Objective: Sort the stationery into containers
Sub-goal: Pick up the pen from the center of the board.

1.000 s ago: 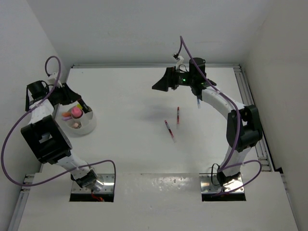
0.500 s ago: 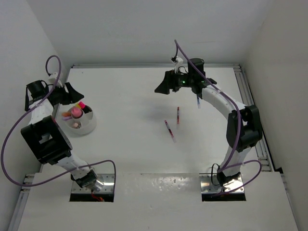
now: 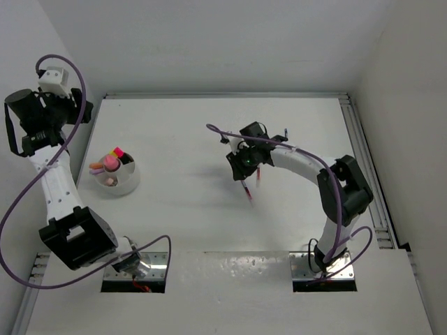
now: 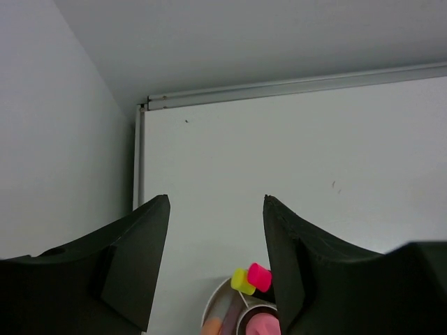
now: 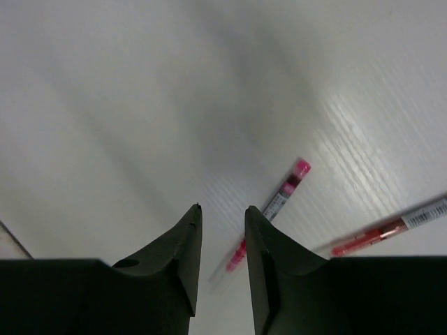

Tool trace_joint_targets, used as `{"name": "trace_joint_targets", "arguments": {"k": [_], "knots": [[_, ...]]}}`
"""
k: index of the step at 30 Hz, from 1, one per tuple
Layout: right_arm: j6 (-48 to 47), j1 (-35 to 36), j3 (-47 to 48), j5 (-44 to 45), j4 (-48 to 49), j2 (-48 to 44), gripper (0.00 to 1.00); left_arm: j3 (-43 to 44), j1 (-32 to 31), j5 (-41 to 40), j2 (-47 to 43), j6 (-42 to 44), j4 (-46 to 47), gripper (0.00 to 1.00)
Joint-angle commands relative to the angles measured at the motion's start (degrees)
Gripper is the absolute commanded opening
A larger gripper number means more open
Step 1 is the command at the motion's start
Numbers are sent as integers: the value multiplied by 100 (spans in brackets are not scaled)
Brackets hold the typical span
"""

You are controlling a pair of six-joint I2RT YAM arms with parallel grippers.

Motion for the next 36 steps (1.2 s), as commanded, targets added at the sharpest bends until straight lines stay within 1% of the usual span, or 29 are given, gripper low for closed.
{"name": "trace_joint_targets", "arguments": {"k": [1, 3, 7, 12, 13, 14, 18, 23, 25, 26, 27, 28, 29, 30, 31, 32, 34, 35, 36], "knots": [[-70, 79, -207, 945, -38, -105, 30, 24, -102, -272, -339, 301, -433, 61], [-9, 132, -383, 1104, 32, -79, 29, -160, -242, -325, -515, 564, -643, 61], [45, 168, -559, 1351, 94, 0, 29, -626, -498, -404, -1112, 828, -688, 62], [45, 150, -603, 1316, 94, 185, 29, -978, -770, -457, -1552, 1092, -759, 63], [45, 159, -603, 1298, 103, 255, 29, -996, -797, -457, -1588, 1101, -785, 64], [236, 159, -603, 1246, 85, 299, 29, -996, -823, -439, -1623, 1145, -820, 64], [308, 203, -498, 1096, 41, 528, 29, -961, -867, -255, -1676, 1294, -996, 65], [343, 290, -445, 1114, 94, 800, 29, -917, -876, -167, -1729, 1496, -1171, 65], [352, 361, -402, 1149, 42, 888, 25, -917, -867, 253, -1808, 1811, -1486, 66], [370, 370, -358, 1149, -46, 923, 18, -900, -850, 447, -1843, 2179, -1627, 66], [387, 405, -279, 1131, -90, 932, 5, -873, -841, 788, -1913, 2400, -1794, 67], [500, 405, -226, 992, -126, 932, 1, -856, -841, 1044, -1948, 3063, -2274, 67], [597, 405, -34, 860, -265, 915, 0, -760, -876, 1568, -1966, 3531, -2653, 67], [677, 405, 81, 641, -354, 897, 0, -681, -928, 1809, -1940, 4145, -3092, 67], [764, 396, 204, 430, -424, 888, 0, -593, -1016, 1941, -1914, 4717, -4036, 67], [1000, 387, 475, 106, -512, 871, 0, -531, -1269, 2012, -1861, 5671, -4437, 67], [1343, 370, 749, -334, -574, 853, 0, -373, -1595, 1908, -1694, 6301, -5088, 65], [1467, 378, 1063, -702, -670, 853, 0, -320, -1901, 1803, -1572, 6461, -5248, 63], [1799, 344, 1206, -949, -697, 888, 0, -224, -2061, 1767, -1492, 6776, -5537, 62]]}}
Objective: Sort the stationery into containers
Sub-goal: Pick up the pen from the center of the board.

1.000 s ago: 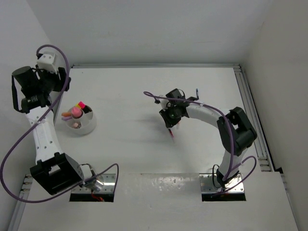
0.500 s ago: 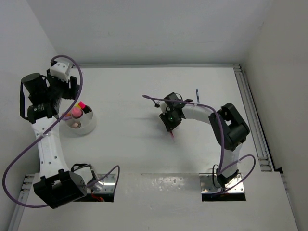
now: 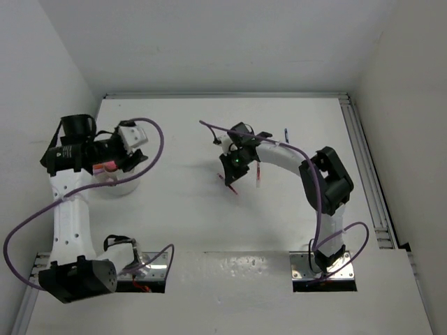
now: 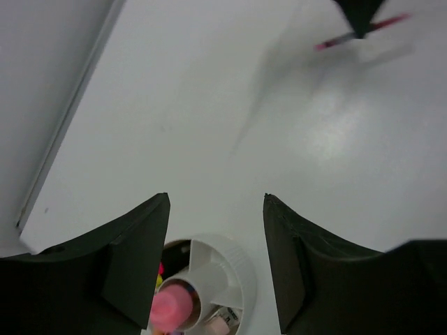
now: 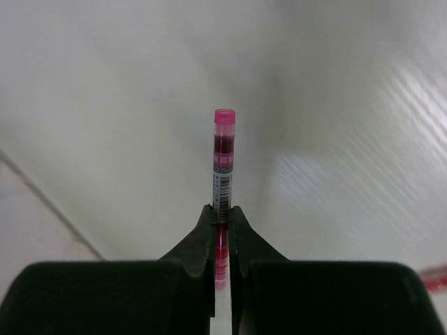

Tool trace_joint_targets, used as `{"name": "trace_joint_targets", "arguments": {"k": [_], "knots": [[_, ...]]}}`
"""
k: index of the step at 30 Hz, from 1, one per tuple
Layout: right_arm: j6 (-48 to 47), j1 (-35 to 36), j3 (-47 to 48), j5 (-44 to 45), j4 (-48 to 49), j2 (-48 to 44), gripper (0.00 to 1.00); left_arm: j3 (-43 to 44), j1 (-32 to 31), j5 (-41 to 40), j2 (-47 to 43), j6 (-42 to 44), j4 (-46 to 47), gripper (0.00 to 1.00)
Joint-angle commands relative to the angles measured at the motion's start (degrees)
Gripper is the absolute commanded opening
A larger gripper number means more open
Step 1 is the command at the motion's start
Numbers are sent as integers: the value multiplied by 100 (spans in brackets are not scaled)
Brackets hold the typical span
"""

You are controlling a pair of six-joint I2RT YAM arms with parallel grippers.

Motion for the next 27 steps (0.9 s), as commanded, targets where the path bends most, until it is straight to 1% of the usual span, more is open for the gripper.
{"name": "trace_joint_targets", "arguments": {"k": [1, 2, 3, 4, 5, 6, 7, 8, 9, 10, 11, 12, 14, 15, 17, 19, 21, 23, 27], "knots": [[951, -43, 869, -1302, -37, -60, 0, 372, -756, 349, 222, 1928, -1509, 62], [1197, -122, 932, -1853, 50, -43, 0, 415, -925, 313, 353, 2034, -1615, 61], [1452, -166, 959, -2111, 173, -25, 0, 433, -1118, 304, 415, 2096, -1659, 60], [1941, -184, 942, -2357, 470, -8, 0, 433, -1494, 348, 494, 2114, -1660, 59], [2207, -237, 916, -2804, 656, 10, 0, 425, -1724, 366, 521, 2115, -1625, 59], [2445, -246, 889, -3017, 823, 19, 0, 399, -1952, 383, 556, 2071, -1468, 59], [2995, -255, 750, -3202, 1294, 19, 0, 398, -2381, 366, 661, 1966, -1379, 59], [3288, -263, 662, -3560, 1577, 19, 0, 398, -2594, 357, 705, 1956, -1335, 59], [3865, -255, 574, -3720, 2128, 36, 0, 424, -3023, 313, 775, 1965, -1274, 59], [4176, -255, 364, -3887, 2438, 54, 0, 468, -3218, 200, 941, 2000, -1273, 59], [4492, -246, 257, -4237, 2824, 54, 0, 521, -3412, 138, 1030, 2070, -1299, 59], [4991, -246, 82, -4389, 3507, 89, 0, 652, -3753, 59, 1135, 2253, -1465, 59], [5477, -255, -42, -4670, 3978, 116, 0, 784, -4045, -187, 1469, 2273, -1606, 59], [5575, -246, -103, -4732, 4206, 116, 0, 907, -4238, -231, 1627, 2273, -1650, 57], [5917, -263, -183, -4908, 4662, 63, 0, 926, -4406, -302, 1699, 2221, -1599, 56], [6190, -263, -332, -4996, 5015, 37, 0, 777, -4512, -328, 1629, 2098, -1397, 55], [6472, -263, -402, -5075, 5375, 28, 0, 628, -4766, -477, 1533, 1895, -1063, 53], [6621, -272, -429, -5119, 5613, 2, 0, 487, -4986, -574, 1506, 1808, -939, 52], [6613, -237, -403, -5155, 5615, -42, 0, 319, -5180, -750, 1488, 1614, -624, 53]]}}
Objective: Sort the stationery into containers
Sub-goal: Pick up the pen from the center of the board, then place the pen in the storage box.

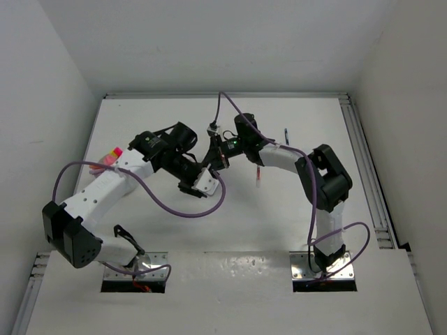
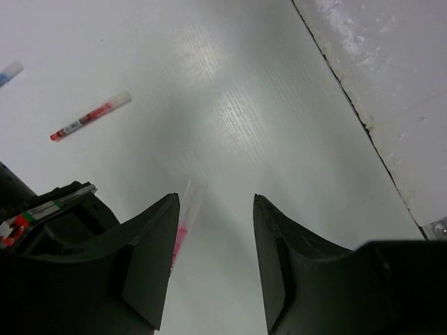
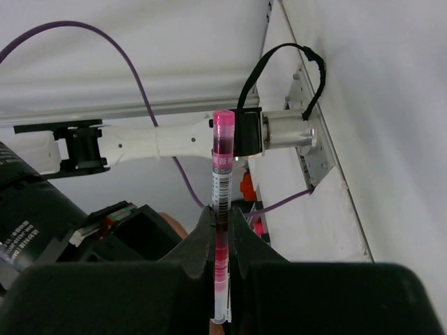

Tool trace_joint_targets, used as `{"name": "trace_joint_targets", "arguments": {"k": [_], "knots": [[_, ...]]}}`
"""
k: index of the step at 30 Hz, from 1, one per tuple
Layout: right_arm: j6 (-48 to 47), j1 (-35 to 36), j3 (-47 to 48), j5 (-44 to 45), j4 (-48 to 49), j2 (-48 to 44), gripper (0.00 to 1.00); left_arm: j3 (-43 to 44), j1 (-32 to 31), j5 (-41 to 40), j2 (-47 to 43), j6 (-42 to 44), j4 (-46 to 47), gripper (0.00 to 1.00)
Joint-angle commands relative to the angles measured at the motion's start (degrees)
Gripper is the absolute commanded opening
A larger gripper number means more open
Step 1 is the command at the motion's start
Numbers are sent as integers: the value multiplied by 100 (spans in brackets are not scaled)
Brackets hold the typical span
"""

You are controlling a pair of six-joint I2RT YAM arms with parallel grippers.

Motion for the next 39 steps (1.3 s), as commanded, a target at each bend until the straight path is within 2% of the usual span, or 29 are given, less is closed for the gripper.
{"name": "trace_joint_targets", "arguments": {"k": [1, 6, 11, 15, 17, 19, 20, 22, 23, 24, 25, 27, 30, 31, 33, 37, 39], "knots": [[240, 36, 32, -237, 518, -265, 0, -148, -157, -99, -214, -228, 452, 53], [196, 133, 67, -254, 508, -292, 0, -333, -307, -362, -276, -388, 918, 53], [134, 212, 41, -246, 412, -327, 0, -509, -325, -583, -311, -475, 1191, 46], [125, 229, 15, -237, 412, -336, 0, -614, -395, -679, -382, -484, 1244, 26], [82, 229, -3, -237, 403, -380, 0, -676, -404, -679, -399, -554, 1279, 19], [73, 230, -29, -246, 368, -441, 0, -746, -404, -671, -505, -834, 1489, 6], [-23, 203, -12, -263, 290, -459, 22, -790, -395, -653, -618, -923, 1569, 0], [-294, 107, 6, -316, 131, -520, 59, -1000, -352, -697, -776, -1535, 2006, 0], [-497, 2, 93, -342, -218, -581, 75, -1080, -308, -784, -951, -1817, 2209, 0], [-733, -277, 163, -386, -491, -617, 84, -1159, -238, -854, -1040, -2125, 2359, 0], [-1328, -672, 381, -369, -1190, -704, 87, -1299, -28, -890, -1241, -2937, 2770, 0], [-2016, -1104, 646, -194, -2010, -810, 87, -1440, 245, -978, -1435, -3907, 3333, 0], [-3822, -1843, 1007, 419, -3408, -1187, 87, -2019, 1052, -732, -2032, -5584, 4044, 0], [-4073, -2123, 990, 501, -3873, -1432, 86, -2395, 1220, -828, -2417, -5913, 4257, 0], [-4522, -2362, 842, 571, -4131, -1697, 86, -2731, 1685, -1030, -2832, -6632, 4783, 0], [-5198, -2741, 253, 580, -4832, -2137, 85, -3497, 2354, -1610, -3764, -7084, 5419, 0], [-5506, -2820, 112, 475, -5019, -2252, 84, -3699, 2775, -1769, -3853, -7146, 5472, 0]]}}
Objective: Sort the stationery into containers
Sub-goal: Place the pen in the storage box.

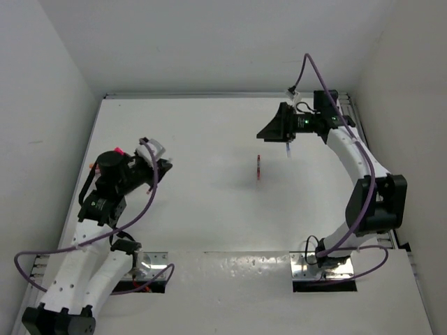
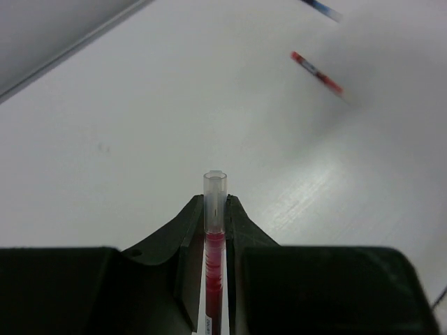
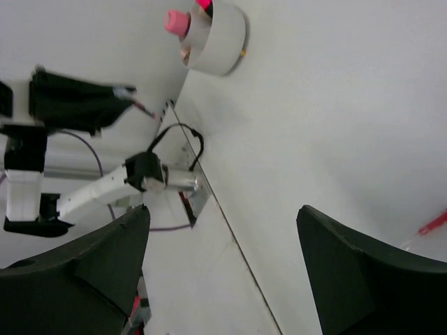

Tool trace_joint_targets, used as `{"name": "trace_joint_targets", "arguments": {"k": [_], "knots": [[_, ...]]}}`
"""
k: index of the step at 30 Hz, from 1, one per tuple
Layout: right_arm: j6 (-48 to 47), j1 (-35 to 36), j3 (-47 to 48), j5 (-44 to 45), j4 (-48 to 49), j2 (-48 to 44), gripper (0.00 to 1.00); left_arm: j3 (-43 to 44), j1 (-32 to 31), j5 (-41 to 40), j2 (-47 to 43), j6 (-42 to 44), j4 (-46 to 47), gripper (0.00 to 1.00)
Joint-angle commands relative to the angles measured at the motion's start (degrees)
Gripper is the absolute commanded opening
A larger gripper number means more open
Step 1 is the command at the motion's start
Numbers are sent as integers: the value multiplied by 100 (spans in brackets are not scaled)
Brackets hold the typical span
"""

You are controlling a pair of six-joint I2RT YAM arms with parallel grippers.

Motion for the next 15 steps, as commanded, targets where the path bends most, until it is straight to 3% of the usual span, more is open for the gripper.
{"name": "trace_joint_targets", "arguments": {"k": [1, 5, 9, 12, 15], "knots": [[-1189, 87, -369, -104, -1069, -162, 84, -226, 554, -209, -221, -712, 788, 0], [-1401, 148, -800, -148, -1142, -408, 82, -639, 1020, -138, -230, -519, 1340, 0], [-1541, 183, -1091, 53, -949, -628, 81, -386, 1704, 64, 479, 34, 1570, 0], [-1568, 184, -1100, 308, -835, -611, 78, -79, 2294, 537, 1225, 447, 1597, 0], [-1463, 175, -1196, 361, -581, -637, 78, 536, 2918, 1669, 2016, 957, 1255, 0]]}}
